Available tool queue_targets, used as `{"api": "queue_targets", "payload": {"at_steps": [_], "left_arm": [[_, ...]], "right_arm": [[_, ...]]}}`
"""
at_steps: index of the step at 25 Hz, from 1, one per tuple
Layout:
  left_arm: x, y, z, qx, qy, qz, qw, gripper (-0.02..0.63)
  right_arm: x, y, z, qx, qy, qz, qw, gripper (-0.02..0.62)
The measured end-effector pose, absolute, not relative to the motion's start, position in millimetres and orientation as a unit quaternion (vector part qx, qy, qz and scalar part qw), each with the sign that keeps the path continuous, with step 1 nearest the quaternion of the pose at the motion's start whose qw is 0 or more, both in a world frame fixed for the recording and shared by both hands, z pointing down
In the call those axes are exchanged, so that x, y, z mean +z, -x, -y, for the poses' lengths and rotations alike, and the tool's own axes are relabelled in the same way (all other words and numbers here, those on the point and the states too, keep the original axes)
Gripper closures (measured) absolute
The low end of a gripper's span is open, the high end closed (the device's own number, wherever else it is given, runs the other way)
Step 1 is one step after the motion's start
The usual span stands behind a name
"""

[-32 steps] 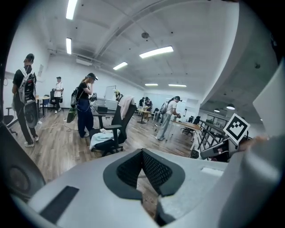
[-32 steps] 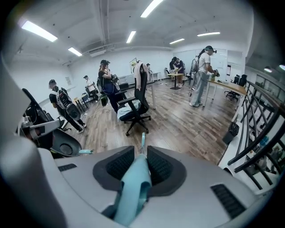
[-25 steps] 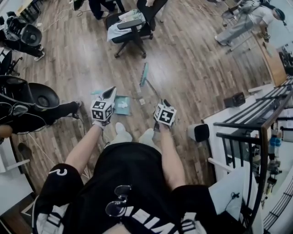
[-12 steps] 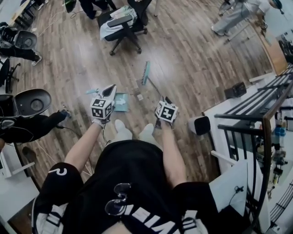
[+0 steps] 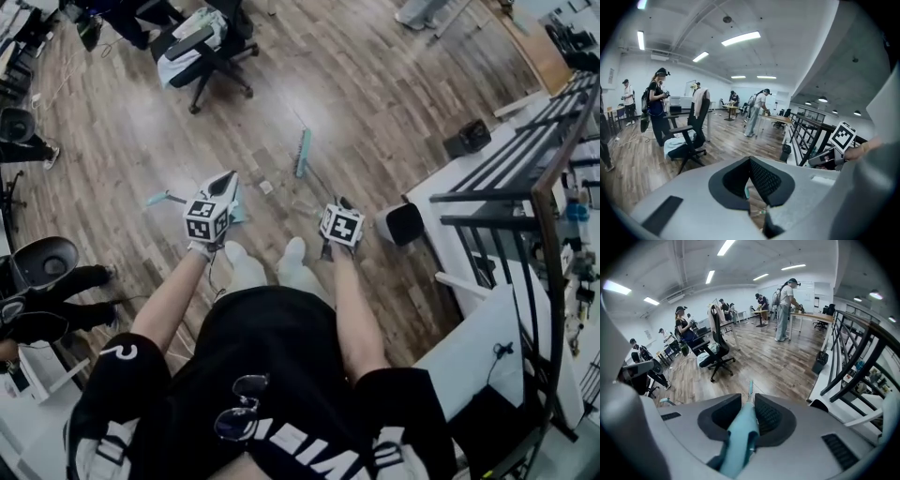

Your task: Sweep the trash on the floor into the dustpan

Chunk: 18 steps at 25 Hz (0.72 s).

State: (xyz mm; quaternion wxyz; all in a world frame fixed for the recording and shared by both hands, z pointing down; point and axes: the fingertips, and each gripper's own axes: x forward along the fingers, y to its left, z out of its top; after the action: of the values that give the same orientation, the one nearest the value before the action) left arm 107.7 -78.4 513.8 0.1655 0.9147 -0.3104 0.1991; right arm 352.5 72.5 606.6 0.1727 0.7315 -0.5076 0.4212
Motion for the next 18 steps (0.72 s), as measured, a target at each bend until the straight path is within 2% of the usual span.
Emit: {"api": "queue_targets", "payload": {"at_steps": [9,18], "left_arm": [[549.3,-225.3,48.1,0.225,-0.930,0.239,0.167,0.607],[597.9,-286.0,25.3,0.248,-0.932,0.196,0.176,0.607]], "right_arm": [[656.6,-449.8,-142.4,0.449,-0.754,0.439,0.191,0.511],[745.7,-497.8,-203.9,0.496,-0.748,0.368,0.242,0.511]]}}
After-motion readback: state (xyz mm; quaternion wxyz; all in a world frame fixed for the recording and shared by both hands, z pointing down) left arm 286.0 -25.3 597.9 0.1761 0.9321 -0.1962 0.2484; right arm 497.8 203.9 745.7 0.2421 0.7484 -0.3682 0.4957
